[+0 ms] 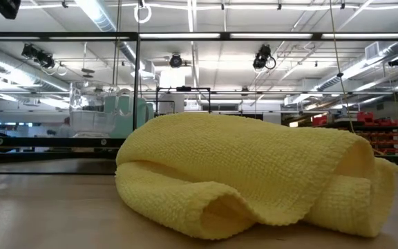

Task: Stack small to large cups/mugs on shelf
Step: Return to Home Position

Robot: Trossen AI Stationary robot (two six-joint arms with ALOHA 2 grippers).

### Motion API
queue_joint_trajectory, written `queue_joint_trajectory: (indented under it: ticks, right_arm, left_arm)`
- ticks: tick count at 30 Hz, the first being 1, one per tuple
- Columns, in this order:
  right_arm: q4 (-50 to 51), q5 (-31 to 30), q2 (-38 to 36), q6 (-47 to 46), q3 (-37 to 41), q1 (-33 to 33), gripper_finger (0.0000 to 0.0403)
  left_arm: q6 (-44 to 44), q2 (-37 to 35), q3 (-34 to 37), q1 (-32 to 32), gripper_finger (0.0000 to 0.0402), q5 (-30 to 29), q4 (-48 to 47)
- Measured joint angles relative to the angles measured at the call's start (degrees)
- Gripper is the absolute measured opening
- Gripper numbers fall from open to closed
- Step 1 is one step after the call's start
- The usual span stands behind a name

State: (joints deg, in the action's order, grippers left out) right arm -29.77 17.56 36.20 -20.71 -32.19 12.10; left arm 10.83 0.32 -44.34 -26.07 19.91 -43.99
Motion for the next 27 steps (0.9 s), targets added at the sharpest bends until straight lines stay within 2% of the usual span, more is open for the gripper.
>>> queue_joint_trajectory:
  ticks: [9,14,19,23,27]
  right_arm:
    - [11.7,-0.9,-18.6,6.0,0.0,-2.0,0.0077]
    - [16.5,-1.4,-24.6,7.5,0.0,-2.0,0.0077]
    - [22.3,-4.7,-30.0,8.0,0.2,-2.0,0.0077]
    - [19.8,-5.8,-32.3,7.1,5.2,-2.0,0.0077]
    - [10.2,-6.4,-33.0,5.3,13.6,-2.0,0.0077]
  left_arm:
    - [-2.2,-0.1,0.5,0.6,0.0140,1.4,4.9]
    - [-1.3,-0.1,2.7,0.9,0.0147,1.4,13.1]
    - [0.8,-0.1,7.3,0.9,0.0153,3.2,15.5]
    - [2.2,-0.1,10.6,0.9,0.0150,3.0,16.9]
    - [1.6,-0.1,9.9,0.9,0.0143,1.0,19.7]
